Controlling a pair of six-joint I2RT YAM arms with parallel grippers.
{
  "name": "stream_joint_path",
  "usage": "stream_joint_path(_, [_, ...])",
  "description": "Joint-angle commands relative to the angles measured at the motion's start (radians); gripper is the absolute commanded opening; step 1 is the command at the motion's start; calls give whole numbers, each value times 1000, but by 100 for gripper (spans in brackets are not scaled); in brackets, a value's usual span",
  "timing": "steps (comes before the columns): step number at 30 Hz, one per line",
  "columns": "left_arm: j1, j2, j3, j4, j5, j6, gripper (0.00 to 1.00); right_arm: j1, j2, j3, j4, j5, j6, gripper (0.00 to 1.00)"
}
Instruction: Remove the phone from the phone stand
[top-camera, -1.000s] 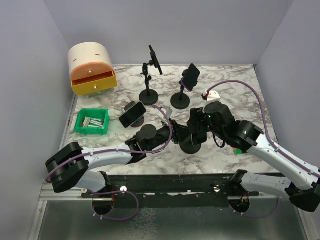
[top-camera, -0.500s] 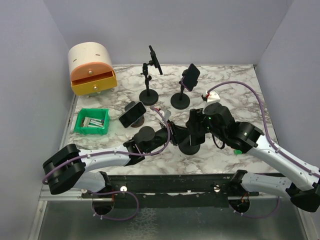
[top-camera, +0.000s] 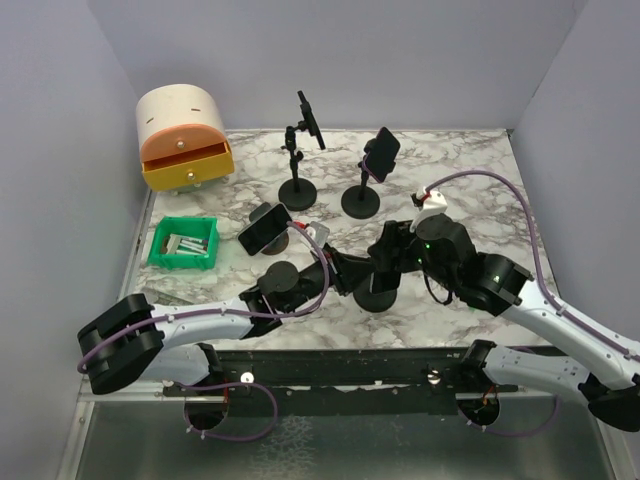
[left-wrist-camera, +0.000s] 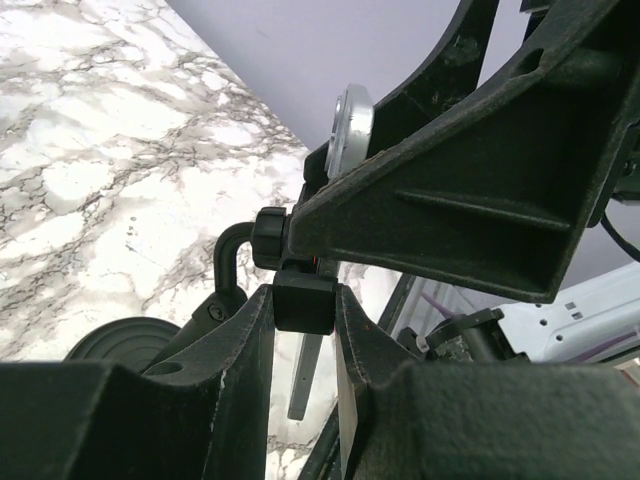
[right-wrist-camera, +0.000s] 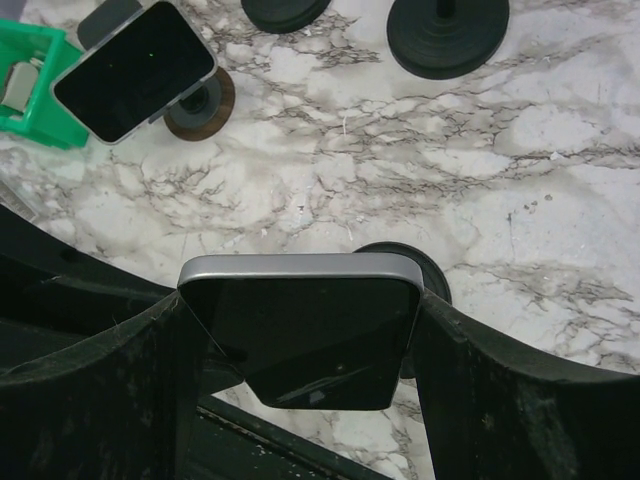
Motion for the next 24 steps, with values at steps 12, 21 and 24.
stream_joint_path(12, [13, 12, -98, 149, 2, -113, 0, -19, -152, -147, 40, -29, 47, 0])
stream_joint_path(21, [12, 35, -107, 222, 52, -130, 0, -19, -253, -212, 163, -143, 32, 0])
stream_joint_path(24, [12, 44, -106, 229, 61, -131, 0, -19, -272, -227, 190, -171, 22, 0])
